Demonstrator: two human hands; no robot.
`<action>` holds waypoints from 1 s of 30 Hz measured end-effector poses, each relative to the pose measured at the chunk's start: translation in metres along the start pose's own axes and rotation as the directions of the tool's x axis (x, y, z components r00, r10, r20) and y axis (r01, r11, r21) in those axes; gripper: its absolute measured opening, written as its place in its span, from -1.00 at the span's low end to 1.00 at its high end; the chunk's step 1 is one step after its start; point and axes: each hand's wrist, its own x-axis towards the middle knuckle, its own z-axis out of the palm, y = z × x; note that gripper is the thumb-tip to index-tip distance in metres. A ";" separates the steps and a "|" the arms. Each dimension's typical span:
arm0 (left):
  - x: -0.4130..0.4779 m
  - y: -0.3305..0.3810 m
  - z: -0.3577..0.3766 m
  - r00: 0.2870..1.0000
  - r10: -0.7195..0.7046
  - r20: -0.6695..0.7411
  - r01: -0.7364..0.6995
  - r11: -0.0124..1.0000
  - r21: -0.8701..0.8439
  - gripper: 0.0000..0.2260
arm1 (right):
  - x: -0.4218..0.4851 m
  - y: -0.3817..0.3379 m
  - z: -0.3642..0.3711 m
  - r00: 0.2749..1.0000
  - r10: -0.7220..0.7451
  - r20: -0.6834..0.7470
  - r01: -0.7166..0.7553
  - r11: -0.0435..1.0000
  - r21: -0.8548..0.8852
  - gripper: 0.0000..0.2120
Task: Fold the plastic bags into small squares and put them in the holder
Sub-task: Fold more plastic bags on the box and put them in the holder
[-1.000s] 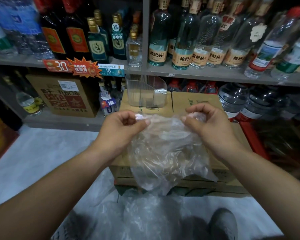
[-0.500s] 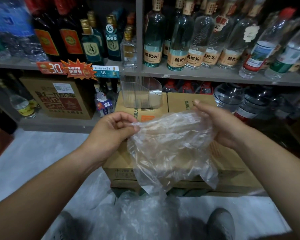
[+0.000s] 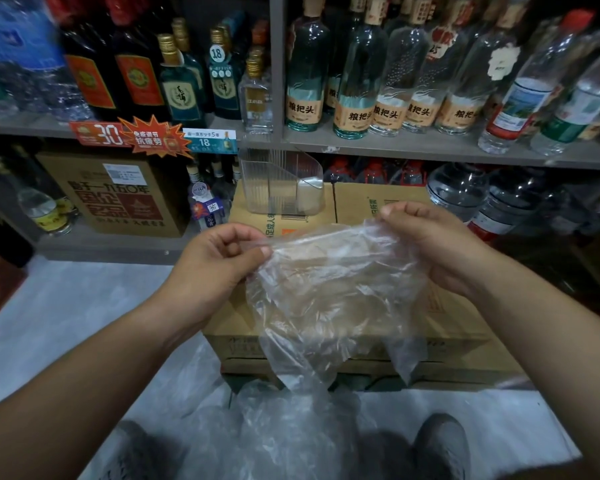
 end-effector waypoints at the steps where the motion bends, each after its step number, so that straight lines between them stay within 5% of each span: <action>1: -0.001 0.001 0.000 1.000 0.004 0.003 -0.004 1.000 0.000 -0.90 | -0.002 -0.001 0.001 0.998 0.038 0.049 -0.037 0.999 -0.028 -0.69; 5: 0.000 0.001 0.000 1.000 0.001 -0.002 -0.001 1.000 0.004 -0.92 | -0.003 0.002 0.003 0.993 0.058 0.101 -0.040 0.985 -0.169 -0.94; 15: 0.001 -0.004 -0.001 0.998 -0.067 -0.001 0.067 0.997 0.023 -0.89 | 0.005 0.002 0.003 0.976 -0.131 -0.172 0.128 0.991 -0.026 -0.87; 18: 0.002 -0.003 -0.002 0.998 -0.067 -0.003 0.067 0.998 0.007 -0.89 | 0.004 0.005 0.000 0.996 -0.043 -0.072 0.030 0.984 -0.175 -0.66; 21: 0.002 -0.003 -0.002 0.998 -0.065 0.006 0.065 0.998 0.022 -0.88 | 0.005 0.014 0.003 0.992 0.126 -0.018 -0.126 0.954 -0.273 -0.67; 25: 0.001 -0.004 -0.002 0.997 -0.071 0.022 0.070 0.997 0.034 -0.87 | 0.008 0.020 0.010 0.975 0.216 -0.060 -0.224 0.952 -0.210 -0.78; 30: 0.001 -0.004 -0.004 0.996 -0.088 -0.006 0.088 0.995 0.051 -0.87 | 0.016 0.019 0.011 0.989 0.124 -0.082 -0.123 0.992 0.015 -0.90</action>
